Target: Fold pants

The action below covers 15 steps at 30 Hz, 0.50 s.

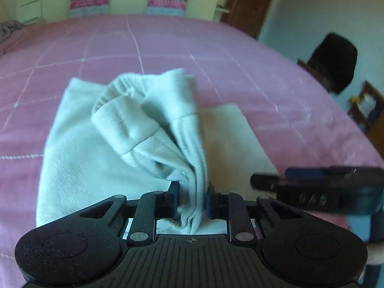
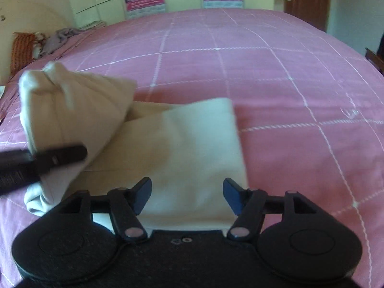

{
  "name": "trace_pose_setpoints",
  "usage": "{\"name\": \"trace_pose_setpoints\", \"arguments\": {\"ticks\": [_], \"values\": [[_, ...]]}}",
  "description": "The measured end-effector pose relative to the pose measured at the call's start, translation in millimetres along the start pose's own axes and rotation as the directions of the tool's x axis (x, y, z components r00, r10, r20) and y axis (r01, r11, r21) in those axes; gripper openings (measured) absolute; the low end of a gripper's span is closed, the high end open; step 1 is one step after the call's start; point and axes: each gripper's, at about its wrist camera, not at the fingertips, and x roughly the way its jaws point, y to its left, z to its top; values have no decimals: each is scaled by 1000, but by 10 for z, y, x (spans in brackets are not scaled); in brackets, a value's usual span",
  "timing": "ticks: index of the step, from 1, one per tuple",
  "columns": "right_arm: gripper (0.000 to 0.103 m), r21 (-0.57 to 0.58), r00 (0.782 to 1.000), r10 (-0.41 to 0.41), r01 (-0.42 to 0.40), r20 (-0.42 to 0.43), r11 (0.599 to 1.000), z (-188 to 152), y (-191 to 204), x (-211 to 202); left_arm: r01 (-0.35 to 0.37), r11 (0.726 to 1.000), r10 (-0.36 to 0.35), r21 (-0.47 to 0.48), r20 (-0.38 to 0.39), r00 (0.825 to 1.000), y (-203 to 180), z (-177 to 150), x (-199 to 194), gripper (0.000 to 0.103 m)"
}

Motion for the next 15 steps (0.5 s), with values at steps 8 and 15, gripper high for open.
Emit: {"name": "trace_pose_setpoints", "arguments": {"ticks": [8, 15], "values": [[75, 140, 995, 85, -91, 47, 986, -33, -422, -173, -13, 993, 1, 115, 99, 995, -372, -124, -541, 27], [84, 191, 974, 212, -223, 74, 956, 14, -341, -196, -65, 996, 73, -57, 167, 983, -16, -311, -825, 27]]}}
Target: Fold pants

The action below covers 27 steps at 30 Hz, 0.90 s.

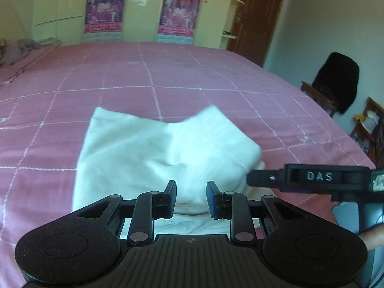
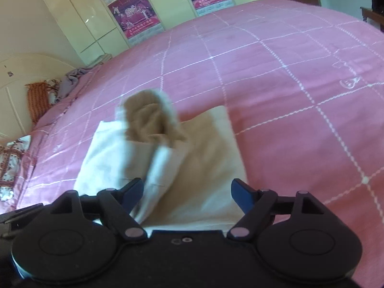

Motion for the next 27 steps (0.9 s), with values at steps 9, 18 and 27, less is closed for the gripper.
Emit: {"name": "trace_pose_setpoints", "arguments": {"ticks": [9, 18, 27], "values": [[79, 141, 995, 38, -25, -91, 990, -34, 56, 377, -113, 976, 89, -184, -133, 987, 642, -344, 302, 27], [31, -34, 998, 51, -49, 42, 998, 106, 451, 132, -88, 979, 79, -184, -55, 995, 550, -272, 100, 27], [38, 151, 989, 20, 1, -144, 989, -67, -340, 262, -100, 986, 80, -131, -153, 985, 360, -441, 351, 27]]}}
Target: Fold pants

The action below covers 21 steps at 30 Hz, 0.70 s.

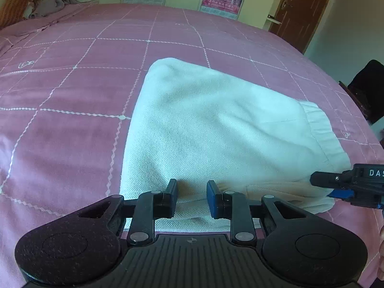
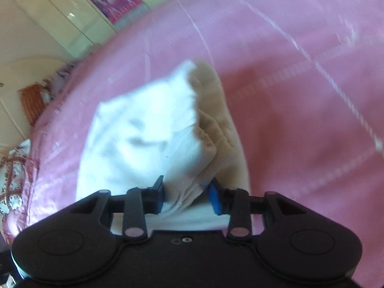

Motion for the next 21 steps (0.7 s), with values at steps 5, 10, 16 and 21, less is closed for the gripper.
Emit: {"name": "trace_pose_setpoints", "arguments": {"ticks": [5, 10, 16, 21], "values": [[47, -86, 992, -26, 37, 121, 996, 53, 136, -347, 0, 1000, 0, -22, 13, 1000, 51, 109, -131, 27], [38, -290, 962, -93, 169, 259, 942, 112, 517, -479, -9, 1000, 9, -7, 20, 1000, 9, 304, -65, 27], [25, -424, 965, -152, 231, 213, 875, -32, 673, -132, -30, 999, 31, 27, -32, 999, 49, 73, 138, 27], [25, -422, 967, -175, 239, 185, 874, -151, 375, 36, -31, 1000, 31, 5, -16, 999, 42, 5, 115, 27]]}}
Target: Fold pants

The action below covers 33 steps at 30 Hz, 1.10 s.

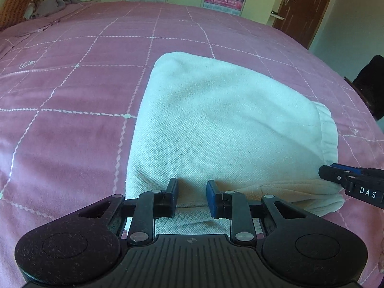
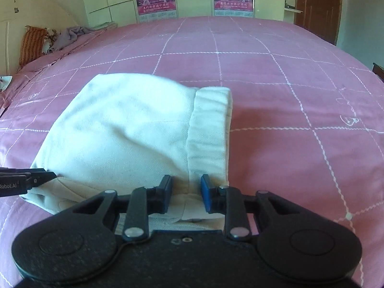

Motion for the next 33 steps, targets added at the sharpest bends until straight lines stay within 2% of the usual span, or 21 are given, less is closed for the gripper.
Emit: {"name": "trace_pose_setpoints", "arguments": {"ticks": [3, 6, 10, 14, 20, 23, 25, 28, 33], "values": [[26, 7, 1000, 1, -1, -15, 1000, 53, 19, -16, -6, 1000, 6, 31, -14, 1000, -34, 52, -23, 27], [30, -19, 1000, 7, -7, -14, 1000, 73, 50, -86, -5, 1000, 5, 10, -22, 1000, -23, 141, -65, 27], [31, -16, 999, 29, -28, 37, 999, 171, 105, -228, -21, 998, 20, 63, 2, 1000, -131, 262, -97, 27], [31, -21, 996, 35, -33, 78, 999, 392, 175, -218, -17, 998, 16, 59, 16, 1000, -222, 454, -48, 27], [31, -72, 994, 3, 4, 106, 997, 739, 267, 16, -42, 997, 43, 59, -14, 999, -279, 683, 266, 27], [31, -28, 996, -19, 22, 88, 999, 853, 154, 225, -66, 996, 68, 62, -30, 997, -271, 755, 465, 27], [30, -4, 997, -39, 40, 62, 999, 879, 69, 387, -76, 994, 78, 73, -33, 996, -273, 804, 584, 27], [31, -28, 997, -82, 83, 12, 996, 797, 13, 674, -83, 994, 86, 65, -50, 995, -264, 886, 747, 27], [36, -34, 995, -102, 103, 22, 994, 731, -9, 828, -103, 991, 107, 80, -50, 993, -280, 1001, 955, 27]]}}
